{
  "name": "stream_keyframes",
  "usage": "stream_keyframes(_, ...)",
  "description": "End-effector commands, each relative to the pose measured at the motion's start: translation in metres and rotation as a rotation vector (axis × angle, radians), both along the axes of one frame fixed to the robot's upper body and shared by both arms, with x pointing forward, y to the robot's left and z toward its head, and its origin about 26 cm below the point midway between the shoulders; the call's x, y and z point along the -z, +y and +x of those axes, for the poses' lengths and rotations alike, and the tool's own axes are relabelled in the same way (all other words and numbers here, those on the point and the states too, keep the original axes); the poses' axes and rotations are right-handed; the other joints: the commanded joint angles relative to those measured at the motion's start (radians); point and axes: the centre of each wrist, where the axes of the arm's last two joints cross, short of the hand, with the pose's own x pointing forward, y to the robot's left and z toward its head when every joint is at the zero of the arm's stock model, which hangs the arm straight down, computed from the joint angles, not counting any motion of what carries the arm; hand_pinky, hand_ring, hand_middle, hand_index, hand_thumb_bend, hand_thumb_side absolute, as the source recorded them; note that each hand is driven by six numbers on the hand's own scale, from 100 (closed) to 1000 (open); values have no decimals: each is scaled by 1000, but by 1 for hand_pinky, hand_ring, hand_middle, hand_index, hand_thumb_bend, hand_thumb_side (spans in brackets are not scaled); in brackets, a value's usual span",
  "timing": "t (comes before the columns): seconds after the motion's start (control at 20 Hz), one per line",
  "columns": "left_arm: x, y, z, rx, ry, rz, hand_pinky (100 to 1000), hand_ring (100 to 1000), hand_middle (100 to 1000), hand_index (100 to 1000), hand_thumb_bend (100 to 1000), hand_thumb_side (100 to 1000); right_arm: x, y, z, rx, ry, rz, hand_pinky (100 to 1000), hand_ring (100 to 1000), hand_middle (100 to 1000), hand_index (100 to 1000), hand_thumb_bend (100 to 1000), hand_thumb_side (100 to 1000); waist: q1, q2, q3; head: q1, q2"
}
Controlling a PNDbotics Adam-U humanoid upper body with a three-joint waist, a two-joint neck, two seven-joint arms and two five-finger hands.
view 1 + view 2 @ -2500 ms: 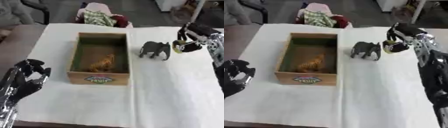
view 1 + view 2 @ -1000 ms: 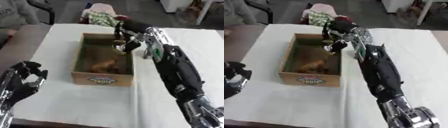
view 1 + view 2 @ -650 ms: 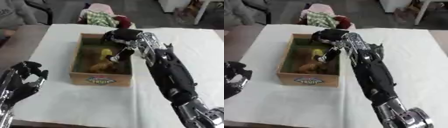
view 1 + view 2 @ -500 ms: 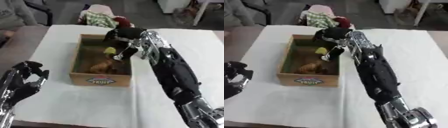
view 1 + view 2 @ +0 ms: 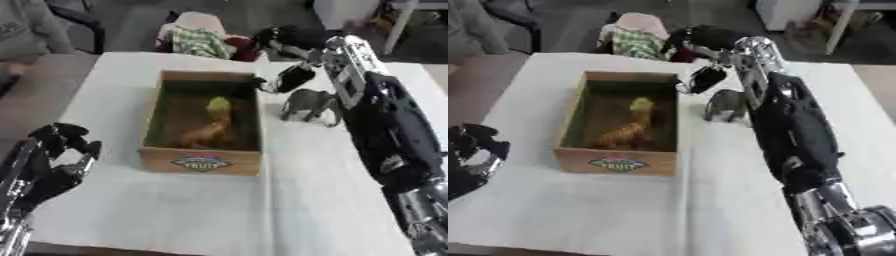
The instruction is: Pick up objects on the table and place them in the box.
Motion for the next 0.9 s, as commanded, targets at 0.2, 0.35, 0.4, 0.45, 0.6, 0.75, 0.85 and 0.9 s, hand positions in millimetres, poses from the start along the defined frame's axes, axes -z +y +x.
stream_keyframes(0.2, -8, 6, 0, -16, -26, 18, 750, 495, 450, 627, 319, 100, 0, -57, 3, 191, 43, -8, 779, 849, 867, 905, 248, 466, 3, -9, -10, 11, -3)
stream_keyframes(0.35, -8, 6, 0, -15, -27, 19, 750, 495, 450, 627, 319, 100, 11, -69, 3, 254, 77, -30, 814, 894, 899, 915, 277, 478, 3, -7, -12, 12, -5)
stream_keyframes(0.4, -8, 6, 0, -15, -27, 19, 750, 495, 450, 627, 319, 100, 14, -71, 3, 268, 88, -37, 821, 900, 905, 918, 286, 485, 4, -6, -12, 13, -5)
stream_keyframes(0.45, -8, 6, 0, -15, -28, 19, 750, 495, 450, 627, 319, 100, 18, -73, 3, 280, 98, -46, 824, 904, 907, 919, 293, 489, 4, -5, -12, 13, -5)
stream_keyframes(0.6, -9, 5, 0, -15, -29, 20, 750, 495, 450, 628, 319, 100, 27, -75, 3, 300, 120, -75, 831, 912, 913, 921, 314, 508, 6, -3, -10, 14, -7)
stream_keyframes(0.75, -9, 5, 0, -15, -32, 19, 750, 495, 450, 628, 320, 100, 36, -74, 4, 317, 143, -107, 830, 911, 911, 922, 325, 522, 8, -1, -6, 13, -9)
stream_keyframes(0.85, -10, 5, 1, -14, -33, 17, 750, 495, 450, 628, 320, 100, 45, -74, 4, 325, 167, -129, 828, 910, 909, 921, 333, 528, 9, 0, -5, 13, -10)
stream_keyframes(0.9, -10, 5, 1, -14, -33, 17, 750, 495, 450, 628, 320, 100, 48, -74, 3, 328, 178, -138, 826, 908, 907, 921, 334, 528, 9, 0, -4, 13, -10)
